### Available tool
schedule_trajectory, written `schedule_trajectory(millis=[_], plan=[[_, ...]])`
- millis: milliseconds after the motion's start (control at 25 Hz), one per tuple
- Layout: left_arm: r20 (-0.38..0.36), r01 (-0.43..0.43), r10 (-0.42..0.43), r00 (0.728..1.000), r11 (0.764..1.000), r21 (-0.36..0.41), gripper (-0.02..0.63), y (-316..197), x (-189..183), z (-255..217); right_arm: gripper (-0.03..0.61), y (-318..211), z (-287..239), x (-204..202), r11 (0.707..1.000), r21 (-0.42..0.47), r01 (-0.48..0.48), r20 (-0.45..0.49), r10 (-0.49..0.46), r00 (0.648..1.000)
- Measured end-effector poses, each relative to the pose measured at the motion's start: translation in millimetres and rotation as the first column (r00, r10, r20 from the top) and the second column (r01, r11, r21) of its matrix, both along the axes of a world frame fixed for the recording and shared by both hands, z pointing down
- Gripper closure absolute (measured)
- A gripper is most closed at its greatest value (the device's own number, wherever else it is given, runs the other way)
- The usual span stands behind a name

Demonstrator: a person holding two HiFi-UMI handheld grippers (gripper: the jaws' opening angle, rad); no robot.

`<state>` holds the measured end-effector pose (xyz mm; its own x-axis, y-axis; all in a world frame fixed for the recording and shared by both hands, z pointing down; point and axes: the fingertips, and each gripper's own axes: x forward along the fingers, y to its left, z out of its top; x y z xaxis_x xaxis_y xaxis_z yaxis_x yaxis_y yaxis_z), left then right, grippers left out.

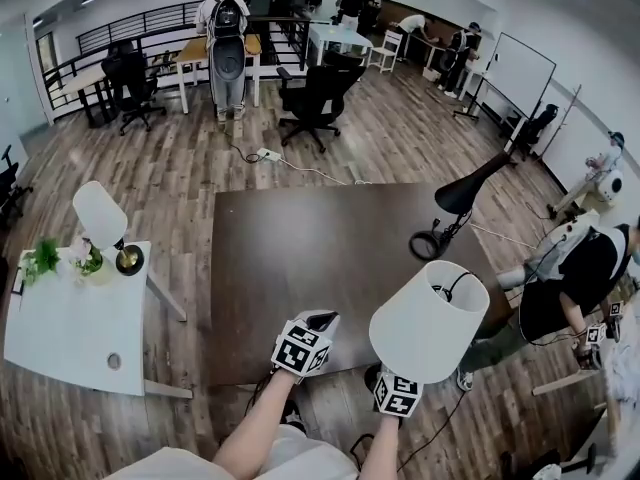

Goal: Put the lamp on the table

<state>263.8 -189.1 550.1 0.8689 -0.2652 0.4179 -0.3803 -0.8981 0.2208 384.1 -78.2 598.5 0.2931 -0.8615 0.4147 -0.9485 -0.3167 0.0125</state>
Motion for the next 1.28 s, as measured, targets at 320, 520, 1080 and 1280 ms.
schedule_trajectory(millis=[320, 520, 1080, 1280], plan=[[-0.025, -0.003, 0.004, 1.0, 1.0, 0.007, 0.614, -23, 32, 4, 0.474, -25, 10, 27, 1.0, -0.007, 0.022, -0.005, -0.022, 1.0], [-0.011, -0.018, 0.018, 1.0, 1.0, 0.017, 0.614, -28, 22, 3, 0.474, -49, 8, 34, 0.999, 0.015, 0.034, 0.01, -0.034, 0.999], [0.102, -0.005, -0.012, 0.995, 0.986, 0.164, 0.614, -72, -5, 13, 0.474, -152, 9, 29, 0.968, 0.095, 0.23, 0.1, -0.24, 0.966], [0.124, -0.028, 0.012, 0.992, 0.992, 0.124, 0.614, -81, 9, 38, 0.474, -187, 34, 44, 0.964, 0.074, 0.255, 0.087, -0.261, 0.961]])
